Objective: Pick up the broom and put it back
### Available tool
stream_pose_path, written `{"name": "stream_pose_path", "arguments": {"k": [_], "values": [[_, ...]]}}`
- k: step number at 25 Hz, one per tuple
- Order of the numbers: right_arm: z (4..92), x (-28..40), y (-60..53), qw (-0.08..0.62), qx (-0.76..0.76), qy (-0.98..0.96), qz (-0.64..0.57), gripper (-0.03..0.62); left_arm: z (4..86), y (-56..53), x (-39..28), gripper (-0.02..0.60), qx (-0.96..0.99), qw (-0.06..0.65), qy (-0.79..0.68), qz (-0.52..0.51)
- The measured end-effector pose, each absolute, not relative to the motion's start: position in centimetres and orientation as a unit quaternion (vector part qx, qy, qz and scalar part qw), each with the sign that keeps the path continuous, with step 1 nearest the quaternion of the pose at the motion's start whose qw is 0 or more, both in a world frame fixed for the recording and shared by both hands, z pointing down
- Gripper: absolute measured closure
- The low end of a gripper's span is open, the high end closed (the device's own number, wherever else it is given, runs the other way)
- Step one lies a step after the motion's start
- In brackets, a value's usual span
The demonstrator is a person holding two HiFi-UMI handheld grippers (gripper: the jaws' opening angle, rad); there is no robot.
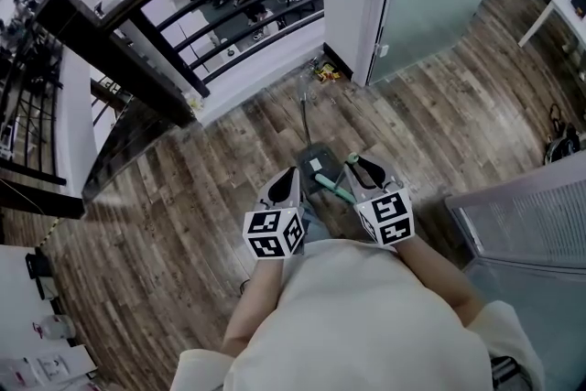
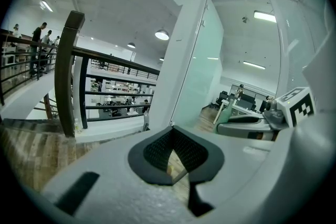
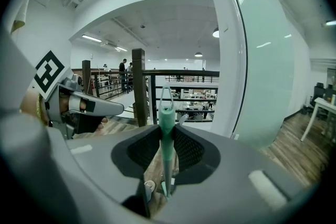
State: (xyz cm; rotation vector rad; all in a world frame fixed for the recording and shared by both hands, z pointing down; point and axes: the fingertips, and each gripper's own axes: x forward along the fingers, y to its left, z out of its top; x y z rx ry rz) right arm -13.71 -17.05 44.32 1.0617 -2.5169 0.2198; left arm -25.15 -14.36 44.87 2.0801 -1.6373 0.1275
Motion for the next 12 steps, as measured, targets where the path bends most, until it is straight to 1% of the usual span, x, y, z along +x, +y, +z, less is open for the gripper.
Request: {"name": "stream_pose_path", "arguments": {"k": [12], "values": [[43.7, -10.8, -16.0, 0.185, 0.41, -0.888, 0.092, 0.502, 44.5, -13.7, -22.6, 0.575, 0.776, 0.247, -0.579, 0.043]]}}
